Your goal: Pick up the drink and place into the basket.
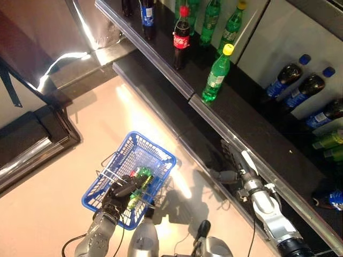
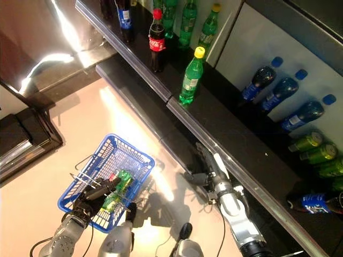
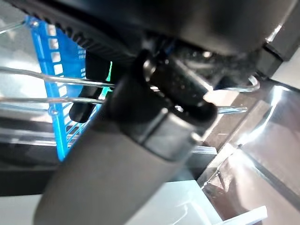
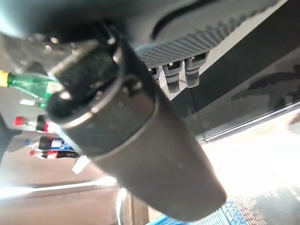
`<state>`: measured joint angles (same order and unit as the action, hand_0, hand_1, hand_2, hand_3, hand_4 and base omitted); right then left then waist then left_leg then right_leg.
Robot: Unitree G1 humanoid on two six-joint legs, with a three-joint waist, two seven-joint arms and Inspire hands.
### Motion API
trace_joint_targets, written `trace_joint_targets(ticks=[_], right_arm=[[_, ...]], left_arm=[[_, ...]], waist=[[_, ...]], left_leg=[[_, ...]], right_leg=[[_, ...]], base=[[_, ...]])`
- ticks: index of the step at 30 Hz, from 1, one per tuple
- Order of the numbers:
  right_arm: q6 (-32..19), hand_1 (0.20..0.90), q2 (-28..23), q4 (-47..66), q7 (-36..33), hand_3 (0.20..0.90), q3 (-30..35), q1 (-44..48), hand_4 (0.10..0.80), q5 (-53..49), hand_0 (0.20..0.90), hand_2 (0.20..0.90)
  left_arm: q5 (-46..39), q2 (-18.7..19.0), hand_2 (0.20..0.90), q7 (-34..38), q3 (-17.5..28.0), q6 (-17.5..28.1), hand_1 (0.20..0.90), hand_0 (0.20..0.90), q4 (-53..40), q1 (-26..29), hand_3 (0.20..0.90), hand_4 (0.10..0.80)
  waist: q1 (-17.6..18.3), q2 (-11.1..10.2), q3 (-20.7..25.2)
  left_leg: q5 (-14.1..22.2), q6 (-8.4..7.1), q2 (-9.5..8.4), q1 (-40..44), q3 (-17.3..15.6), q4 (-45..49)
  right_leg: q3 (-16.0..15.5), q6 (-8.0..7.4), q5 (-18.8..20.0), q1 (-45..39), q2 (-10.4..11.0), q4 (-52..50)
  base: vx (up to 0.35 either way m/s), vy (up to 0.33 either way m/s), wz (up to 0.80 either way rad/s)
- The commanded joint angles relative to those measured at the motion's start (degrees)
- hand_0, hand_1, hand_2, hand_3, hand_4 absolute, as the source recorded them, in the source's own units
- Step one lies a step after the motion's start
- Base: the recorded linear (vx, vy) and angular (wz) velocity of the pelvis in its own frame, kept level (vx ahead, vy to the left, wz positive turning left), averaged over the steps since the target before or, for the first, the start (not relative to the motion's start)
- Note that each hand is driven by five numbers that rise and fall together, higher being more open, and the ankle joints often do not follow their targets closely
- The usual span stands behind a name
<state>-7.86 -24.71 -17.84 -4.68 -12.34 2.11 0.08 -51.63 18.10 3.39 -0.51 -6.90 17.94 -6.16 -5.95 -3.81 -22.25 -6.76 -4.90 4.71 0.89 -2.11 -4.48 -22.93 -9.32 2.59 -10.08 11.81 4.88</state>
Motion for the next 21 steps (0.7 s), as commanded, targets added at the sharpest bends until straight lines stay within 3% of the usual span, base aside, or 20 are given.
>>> trace_joint_targets(ticks=[1, 21], right_arm=[[-5.8, 0.9, -2.0, -6.2, -0.4, 0.9, -4.9, -3.5, 0.8, 2.0, 0.9, 0.9], [-7.2, 0.9, 2.9, -27.2, 0.4, 0.9, -3.0, -4.7, 0.8, 6.4, 0.9, 0.9]], left_arm=[[3.8, 1.2, 0.3, -3.6, 2.4, 15.7, 0.3, 0.3, -2.0, 6.8, 0.2, 0.1], [12.1, -1.2, 0.3, -7.8, 2.8, 18.6, 0.3, 0.3, 25.1, 7.0, 0.2, 0.1]], waist=[[-0.5, 2.9, 18.3], [1.6, 2.9, 18.5]], left_leg=[[1.2, -0.23, 0.48, 1.0, -2.0, -0.5], [2.5, -0.17, 0.88, 2.3, -4.4, -0.5]], right_leg=[[-0.8, -0.67, -0.3, -1.5, -0.3, -0.4], [0.9, -0.76, 0.4, -0.6, -0.2, -0.4]], base=[[0.0, 0.0, 0.0], [0.0, 0.0, -0.01]])
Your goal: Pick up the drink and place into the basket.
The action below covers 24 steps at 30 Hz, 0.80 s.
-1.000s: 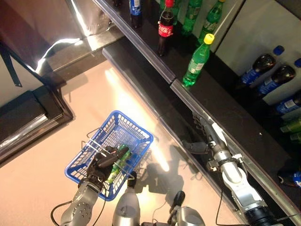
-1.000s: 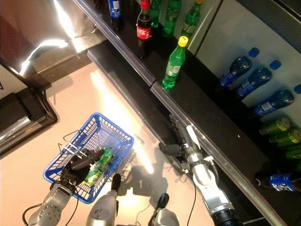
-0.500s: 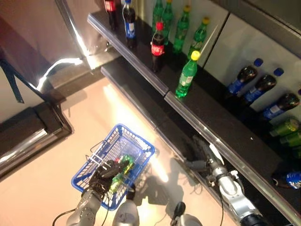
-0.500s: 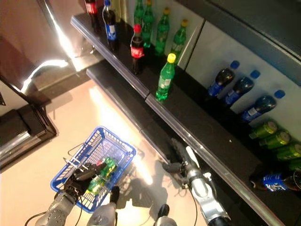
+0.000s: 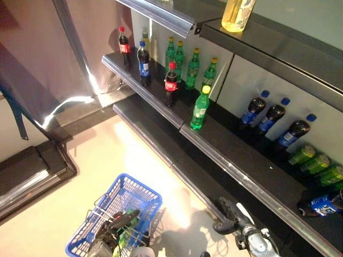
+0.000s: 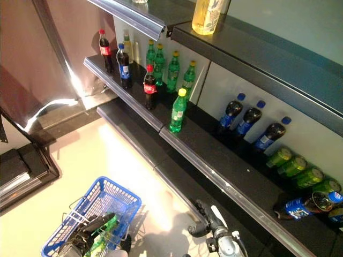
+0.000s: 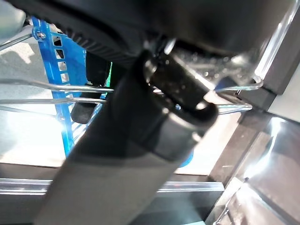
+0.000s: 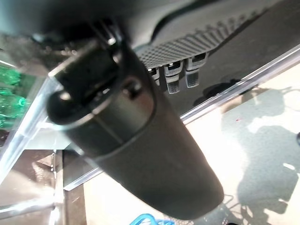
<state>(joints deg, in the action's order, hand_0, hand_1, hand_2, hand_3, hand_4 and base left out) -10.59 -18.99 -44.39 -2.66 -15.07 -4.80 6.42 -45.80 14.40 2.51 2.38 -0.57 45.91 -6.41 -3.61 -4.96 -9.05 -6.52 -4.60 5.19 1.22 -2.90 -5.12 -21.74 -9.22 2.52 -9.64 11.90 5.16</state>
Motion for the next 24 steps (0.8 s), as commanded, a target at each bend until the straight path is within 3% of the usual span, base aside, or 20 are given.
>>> trace_joint_targets(ticks=[1, 3, 6, 14, 24], right_arm=[[-4.2, 0.9, -2.4, -1.5, -1.3, 0.9, 0.0, 2.1, 0.8, -1.2, 0.9, 0.9], [-4.2, 0.9, -2.0, -2.7, -0.8, 0.9, 0.5, 2.0, 0.8, -2.4, 0.9, 0.9], [-2.1, 0.9, 0.1, -7.9, 0.6, 0.9, 3.4, 2.1, 0.8, -12.8, 0.9, 0.9], [-2.1, 0.9, 1.9, -22.4, 6.3, 0.9, 14.1, 2.6, 0.8, -28.8, 0.9, 0.9], [-3.0, 0.9, 1.4, -25.5, 7.4, 0.9, 17.3, 3.4, 0.8, -33.4, 0.9, 0.9]], left_arm=[[6.8, 2.4, 0.3, -7.2, 0.0, 12.2, 0.3, 0.3, -1.7, 7.3, 0.2, 0.1], [7.4, 2.4, 0.3, -7.7, 0.0, 12.2, 0.3, 0.3, -0.5, 7.3, 0.2, 0.1], [10.2, 2.2, 0.3, -8.9, 0.3, 11.6, 0.3, 0.3, 4.2, 7.7, 0.2, 0.1], [13.6, 2.6, 0.3, -13.1, 1.3, 11.4, 0.3, 0.3, 14.9, 7.5, 0.2, 0.1], [15.1, 3.1, 0.3, -14.2, -1.7, 9.3, 0.3, 0.3, 17.4, 8.2, 0.2, 0.1]], waist=[[-0.5, 4.1, 5.4], [-0.3, 4.1, 5.4], [0.6, 4.1, 5.6], [3.3, 4.7, 6.1], [5.7, 4.7, 6.0]], left_leg=[[2.3, -0.53, 0.53, 2.1, -4.0, 0.1], [2.4, -0.58, 0.63, 2.3, -4.3, 0.1], [2.7, -0.69, 0.91, 2.8, -5.4, 0.1], [3.9, -0.64, 1.53, 4.7, -8.3, 0.1], [5.0, -0.3, 1.78, 6.4, -10.9, 0.1]], right_leg=[[-0.1, -0.85, 0.5, -1.0, -0.3, -0.8], [0.1, -0.81, 0.5, -0.9, -0.4, -0.8], [0.9, -0.77, 0.9, -0.3, -0.5, -0.7], [3.9, -0.54, 0.7, 0.9, -0.8, -1.5], [7.4, -0.51, 1.5, 1.7, -1.2, -1.1]], base=[[0.0, 0.0, 0.0], [0.008, -0.007, -0.06], [0.011, -0.011, -0.14], [0.02, 0.0, -0.2], [0.002, -0.016, -0.25]])
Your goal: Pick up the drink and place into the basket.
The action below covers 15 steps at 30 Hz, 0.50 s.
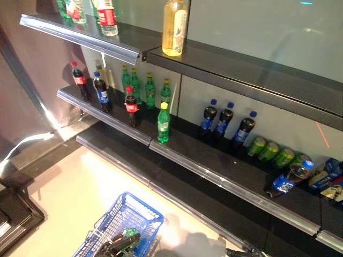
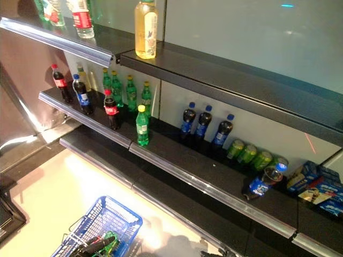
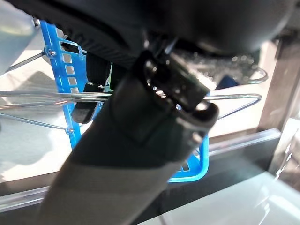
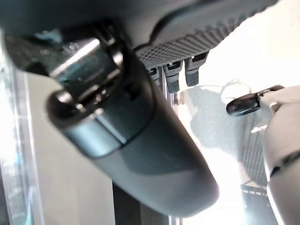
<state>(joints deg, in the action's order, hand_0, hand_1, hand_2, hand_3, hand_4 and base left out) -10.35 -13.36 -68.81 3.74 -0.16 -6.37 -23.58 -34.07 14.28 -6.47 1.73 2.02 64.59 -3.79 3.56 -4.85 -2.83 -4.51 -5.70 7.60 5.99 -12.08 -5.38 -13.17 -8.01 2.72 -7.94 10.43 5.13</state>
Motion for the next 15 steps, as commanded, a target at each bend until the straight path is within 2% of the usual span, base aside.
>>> trace_joint_targets(ticks=[1, 15], right_arm=[[-3.6, 0.9, -4.1, -1.1, 1.1, 0.9, 2.4, 5.0, 0.8, -3.7, 0.9, 0.9], [-5.8, 0.9, -3.5, -2.8, 1.6, 0.9, 2.2, 5.4, 0.8, -5.2, 0.9, 0.9]], left_arm=[[3.3, 3.2, 0.3, -5.4, -1.2, 6.8, 0.3, 0.3, -1.0, 5.7, 0.2, 0.1], [5.1, 3.2, 0.3, -9.1, -2.8, 8.3, 0.3, 0.3, 5.1, 5.5, 0.2, 0.1]], waist=[[-1.4, 4.6, -0.3], [0.2, 4.4, 0.0]], left_leg=[[3.0, 0.82, -0.62, 1.7, -1.9, 0.4], [3.8, 1.09, -0.68, 2.6, -4.1, 0.4]], right_leg=[[-1.0, -1.68, 1.3, 0.1, 0.2, -1.0], [0.7, -1.42, 0.8, 0.5, 0.1, -1.0]], base=[[-0.013, -0.008, -0.18], [-0.002, 0.002, -0.12]])
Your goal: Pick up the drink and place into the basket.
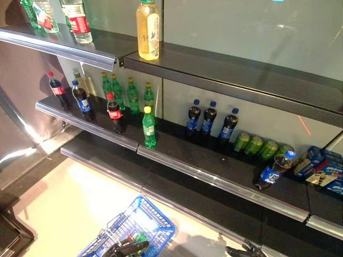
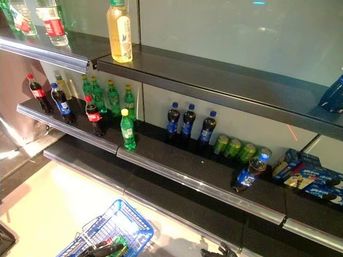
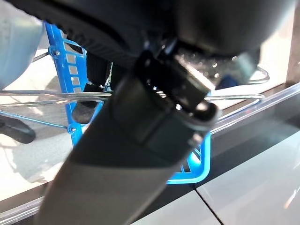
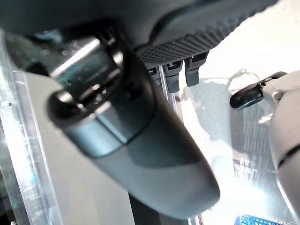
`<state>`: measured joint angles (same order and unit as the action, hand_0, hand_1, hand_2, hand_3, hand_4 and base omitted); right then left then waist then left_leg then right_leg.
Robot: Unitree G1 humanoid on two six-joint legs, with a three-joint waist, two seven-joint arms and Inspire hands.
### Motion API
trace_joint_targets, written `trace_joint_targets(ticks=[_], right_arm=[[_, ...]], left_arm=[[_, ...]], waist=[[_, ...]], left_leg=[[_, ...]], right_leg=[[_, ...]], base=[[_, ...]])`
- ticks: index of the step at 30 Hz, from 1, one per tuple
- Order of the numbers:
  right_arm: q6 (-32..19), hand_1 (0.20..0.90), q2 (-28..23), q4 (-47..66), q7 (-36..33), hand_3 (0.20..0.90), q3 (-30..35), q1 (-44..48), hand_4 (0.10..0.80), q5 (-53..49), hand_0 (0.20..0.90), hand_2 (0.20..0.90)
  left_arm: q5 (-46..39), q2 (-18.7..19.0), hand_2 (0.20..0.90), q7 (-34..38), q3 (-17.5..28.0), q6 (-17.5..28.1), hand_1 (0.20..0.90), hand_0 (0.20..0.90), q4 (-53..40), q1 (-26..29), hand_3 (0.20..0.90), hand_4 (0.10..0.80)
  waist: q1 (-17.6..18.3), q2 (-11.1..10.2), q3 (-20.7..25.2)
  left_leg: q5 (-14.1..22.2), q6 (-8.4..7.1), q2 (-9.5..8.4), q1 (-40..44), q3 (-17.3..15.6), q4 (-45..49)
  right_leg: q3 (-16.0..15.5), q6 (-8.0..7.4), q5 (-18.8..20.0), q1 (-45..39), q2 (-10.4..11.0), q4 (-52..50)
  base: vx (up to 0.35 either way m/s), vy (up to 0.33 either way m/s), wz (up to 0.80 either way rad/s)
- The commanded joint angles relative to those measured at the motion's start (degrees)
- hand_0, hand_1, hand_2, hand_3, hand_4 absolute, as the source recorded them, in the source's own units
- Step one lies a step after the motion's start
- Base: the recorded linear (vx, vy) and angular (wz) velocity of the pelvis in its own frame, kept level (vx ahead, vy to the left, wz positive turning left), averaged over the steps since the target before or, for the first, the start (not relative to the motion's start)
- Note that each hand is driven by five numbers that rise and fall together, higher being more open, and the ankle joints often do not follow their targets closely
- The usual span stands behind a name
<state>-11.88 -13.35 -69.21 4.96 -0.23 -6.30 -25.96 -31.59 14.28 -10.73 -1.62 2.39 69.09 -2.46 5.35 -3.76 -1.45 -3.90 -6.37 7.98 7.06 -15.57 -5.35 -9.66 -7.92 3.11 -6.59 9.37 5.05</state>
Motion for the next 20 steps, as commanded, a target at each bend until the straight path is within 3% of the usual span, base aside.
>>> trace_joint_targets(ticks=[1, 20], right_arm=[[-3.9, 0.9, -3.6, -2.6, -0.2, 0.9, 2.3, 5.4, 0.8, -2.3, 0.9, 0.9], [-3.6, 0.9, -3.3, -3.0, -1.9, 0.9, 1.1, 5.4, 0.8, -0.9, 0.9, 0.9]], left_arm=[[2.7, 3.2, 0.3, -5.0, 0.4, 7.9, 0.3, 0.3, 0.9, 4.2, 0.2, 0.1], [3.3, 2.8, 0.3, -5.6, -0.5, 7.9, 0.3, 0.3, 2.1, 4.9, 0.2, 0.1]], waist=[[-1.5, 3.3, -1.3], [-1.3, 3.1, -1.2]], left_leg=[[3.3, 1.76, -1.06, 1.7, -0.8, 0.4], [3.5, 1.59, -0.77, 2.3, -0.9, 0.4]], right_leg=[[-2.7, -1.54, 0.4, -0.9, 1.2, -0.9], [-2.3, -1.36, 0.4, -1.2, 1.3, -0.9]], base=[[0.001, 0.009, -0.14], [0.001, 0.001, -0.02]])
